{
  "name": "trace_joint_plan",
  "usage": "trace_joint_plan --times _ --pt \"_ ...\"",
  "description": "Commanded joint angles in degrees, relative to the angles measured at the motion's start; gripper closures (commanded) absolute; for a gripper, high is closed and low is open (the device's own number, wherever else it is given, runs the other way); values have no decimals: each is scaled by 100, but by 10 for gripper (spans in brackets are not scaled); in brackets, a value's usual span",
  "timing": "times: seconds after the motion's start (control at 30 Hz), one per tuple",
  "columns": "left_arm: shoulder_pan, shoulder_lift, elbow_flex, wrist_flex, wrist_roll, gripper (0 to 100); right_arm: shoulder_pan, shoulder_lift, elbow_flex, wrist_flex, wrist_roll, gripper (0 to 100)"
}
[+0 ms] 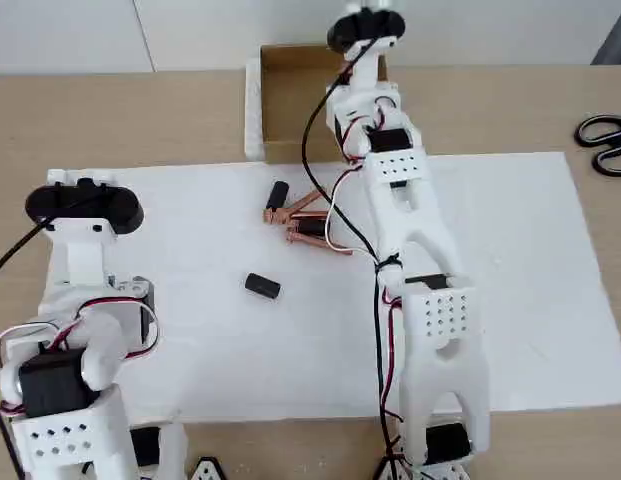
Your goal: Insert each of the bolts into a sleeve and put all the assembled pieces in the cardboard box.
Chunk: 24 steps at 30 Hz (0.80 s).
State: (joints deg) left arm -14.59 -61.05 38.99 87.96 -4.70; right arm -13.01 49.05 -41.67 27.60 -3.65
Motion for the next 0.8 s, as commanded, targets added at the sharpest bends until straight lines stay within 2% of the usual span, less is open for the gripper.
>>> trace_joint_plan --times 0.0,0.13,0.33,0.77 --pt "53 -44 -4 -141 18 908 92 4 -334 -251 53 995" --pt "53 -44 -4 -149 18 908 207 84 -334 -251 53 992" --pt "53 -44 -4 -149 18 908 233 84 -334 -198 53 857" --pt "53 -70 92 -167 18 908 233 -48 -334 -13 53 872"
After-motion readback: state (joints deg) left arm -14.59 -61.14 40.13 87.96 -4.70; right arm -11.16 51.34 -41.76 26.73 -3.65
